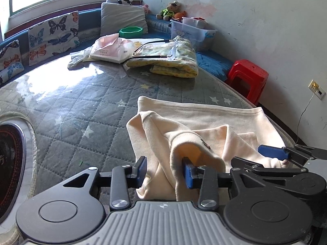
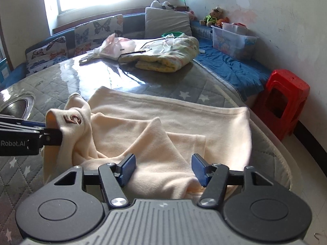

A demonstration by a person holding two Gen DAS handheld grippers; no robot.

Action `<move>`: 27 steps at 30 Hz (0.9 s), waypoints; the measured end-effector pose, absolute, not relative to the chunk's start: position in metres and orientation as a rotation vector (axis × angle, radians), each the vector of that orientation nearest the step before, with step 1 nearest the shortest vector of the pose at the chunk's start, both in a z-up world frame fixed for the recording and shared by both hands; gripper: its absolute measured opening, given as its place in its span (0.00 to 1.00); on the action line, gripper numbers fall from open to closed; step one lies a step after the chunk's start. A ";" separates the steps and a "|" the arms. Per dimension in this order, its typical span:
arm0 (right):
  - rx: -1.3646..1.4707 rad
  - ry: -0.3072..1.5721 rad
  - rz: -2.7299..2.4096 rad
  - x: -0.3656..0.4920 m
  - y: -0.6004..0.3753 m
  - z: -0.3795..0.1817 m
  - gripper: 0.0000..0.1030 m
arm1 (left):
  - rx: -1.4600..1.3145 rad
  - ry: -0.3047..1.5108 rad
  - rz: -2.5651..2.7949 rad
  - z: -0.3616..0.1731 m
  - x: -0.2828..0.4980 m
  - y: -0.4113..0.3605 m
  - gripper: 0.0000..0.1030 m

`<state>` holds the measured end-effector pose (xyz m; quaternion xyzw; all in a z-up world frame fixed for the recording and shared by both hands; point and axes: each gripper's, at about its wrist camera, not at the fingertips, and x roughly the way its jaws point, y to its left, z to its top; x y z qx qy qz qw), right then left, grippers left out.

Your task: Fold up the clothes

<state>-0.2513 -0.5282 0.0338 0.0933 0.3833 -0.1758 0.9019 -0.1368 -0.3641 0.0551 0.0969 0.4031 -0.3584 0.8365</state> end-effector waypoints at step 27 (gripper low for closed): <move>0.007 0.767 0.091 -0.131 -0.412 0.028 0.35 | -0.040 0.837 -0.399 0.061 -0.111 -0.214 0.08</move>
